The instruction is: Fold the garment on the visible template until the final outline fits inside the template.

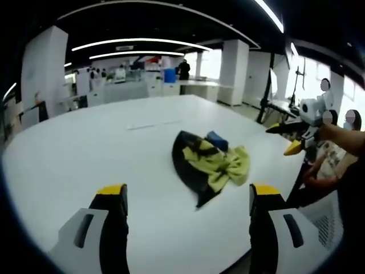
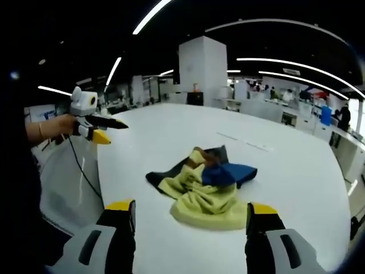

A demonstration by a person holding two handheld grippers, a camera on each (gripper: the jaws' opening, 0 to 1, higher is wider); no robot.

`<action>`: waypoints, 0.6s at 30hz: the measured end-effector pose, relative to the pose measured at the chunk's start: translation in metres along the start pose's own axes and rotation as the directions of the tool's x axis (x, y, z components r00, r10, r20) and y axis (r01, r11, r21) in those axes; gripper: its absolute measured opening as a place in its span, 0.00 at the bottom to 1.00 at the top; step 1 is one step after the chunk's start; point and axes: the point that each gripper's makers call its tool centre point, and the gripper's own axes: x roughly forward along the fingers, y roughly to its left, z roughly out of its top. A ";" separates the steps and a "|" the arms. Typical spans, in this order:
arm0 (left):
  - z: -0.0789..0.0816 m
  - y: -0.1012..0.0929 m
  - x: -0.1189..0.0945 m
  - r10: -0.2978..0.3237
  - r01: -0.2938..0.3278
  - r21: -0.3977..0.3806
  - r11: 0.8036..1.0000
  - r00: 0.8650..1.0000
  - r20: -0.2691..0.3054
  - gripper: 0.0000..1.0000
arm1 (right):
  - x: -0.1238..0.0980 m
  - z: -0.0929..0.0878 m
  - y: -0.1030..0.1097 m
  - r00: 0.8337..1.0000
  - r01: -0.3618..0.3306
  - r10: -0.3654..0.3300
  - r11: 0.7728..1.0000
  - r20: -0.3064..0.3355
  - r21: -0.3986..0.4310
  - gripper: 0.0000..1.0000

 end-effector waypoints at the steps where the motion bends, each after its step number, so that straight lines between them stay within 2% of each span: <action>1: 0.001 0.000 0.002 -0.006 0.006 0.004 1.000 1.000 -0.001 0.84 | 0.002 0.001 -0.001 1.000 -0.003 0.003 1.000 0.002 -0.004 0.76; 10: 0.000 -0.007 0.031 -0.090 0.090 0.029 0.995 0.996 -0.024 0.79 | 0.029 0.008 -0.006 0.998 -0.061 0.060 0.996 -0.024 -0.064 0.68; 14: 0.003 -0.007 0.042 -0.088 0.092 0.076 0.993 0.995 -0.044 0.74 | 0.039 0.012 -0.011 0.997 -0.074 0.071 0.993 -0.034 -0.090 0.65; 18: 0.008 -0.005 0.054 -0.094 0.097 0.069 0.993 0.995 -0.037 0.71 | 0.049 0.013 -0.016 0.996 -0.086 0.082 0.991 -0.046 -0.104 0.58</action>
